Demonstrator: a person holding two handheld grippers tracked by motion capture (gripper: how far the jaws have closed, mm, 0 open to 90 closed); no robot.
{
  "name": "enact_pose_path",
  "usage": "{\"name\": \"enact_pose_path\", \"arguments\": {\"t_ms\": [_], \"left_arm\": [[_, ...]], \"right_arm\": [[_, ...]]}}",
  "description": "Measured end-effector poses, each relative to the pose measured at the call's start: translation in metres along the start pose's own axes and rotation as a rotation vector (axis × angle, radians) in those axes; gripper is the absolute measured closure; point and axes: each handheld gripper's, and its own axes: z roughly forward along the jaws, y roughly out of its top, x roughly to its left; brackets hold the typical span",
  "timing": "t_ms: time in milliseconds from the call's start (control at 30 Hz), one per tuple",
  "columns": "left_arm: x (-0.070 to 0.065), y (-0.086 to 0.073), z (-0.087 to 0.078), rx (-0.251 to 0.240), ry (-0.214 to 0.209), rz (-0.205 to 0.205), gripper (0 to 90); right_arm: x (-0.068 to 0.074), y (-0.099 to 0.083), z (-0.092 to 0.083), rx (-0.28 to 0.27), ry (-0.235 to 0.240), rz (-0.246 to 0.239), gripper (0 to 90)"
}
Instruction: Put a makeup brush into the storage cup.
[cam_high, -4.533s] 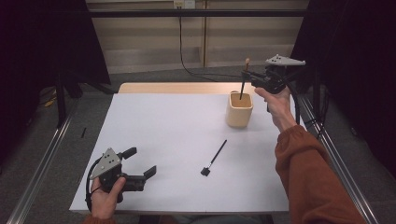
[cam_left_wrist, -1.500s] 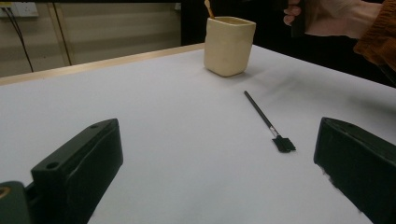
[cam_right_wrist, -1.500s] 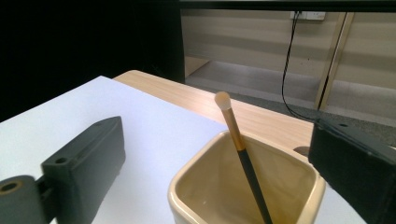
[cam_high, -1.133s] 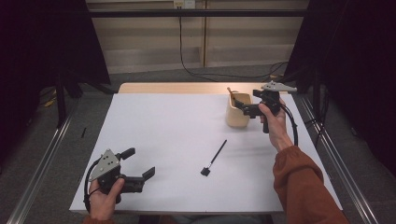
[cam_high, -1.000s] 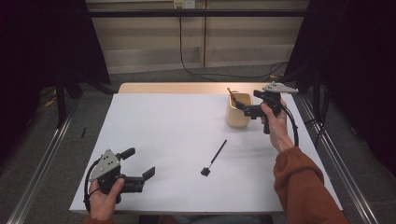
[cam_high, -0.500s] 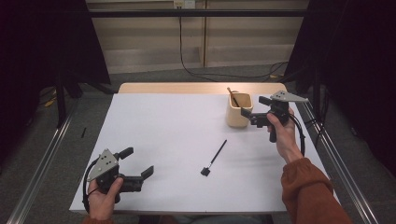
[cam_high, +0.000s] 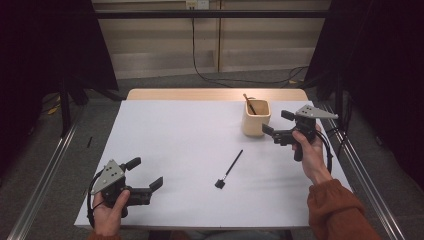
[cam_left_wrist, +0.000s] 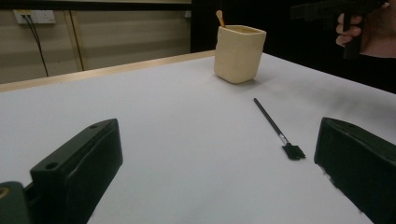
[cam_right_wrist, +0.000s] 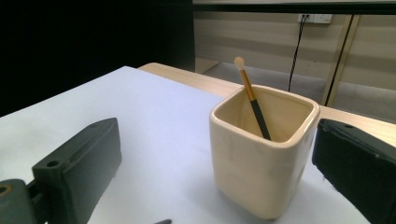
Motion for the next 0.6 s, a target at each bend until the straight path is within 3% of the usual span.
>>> {"name": "enact_pose_path", "arguments": {"t_ms": [600], "left_arm": [[0.002, -0.001, -0.002, -0.009, 0.012, -0.005, 1.0]], "right_arm": [[0.015, -0.018, -0.046, -0.005, -0.002, 0.013, 0.6]]}}
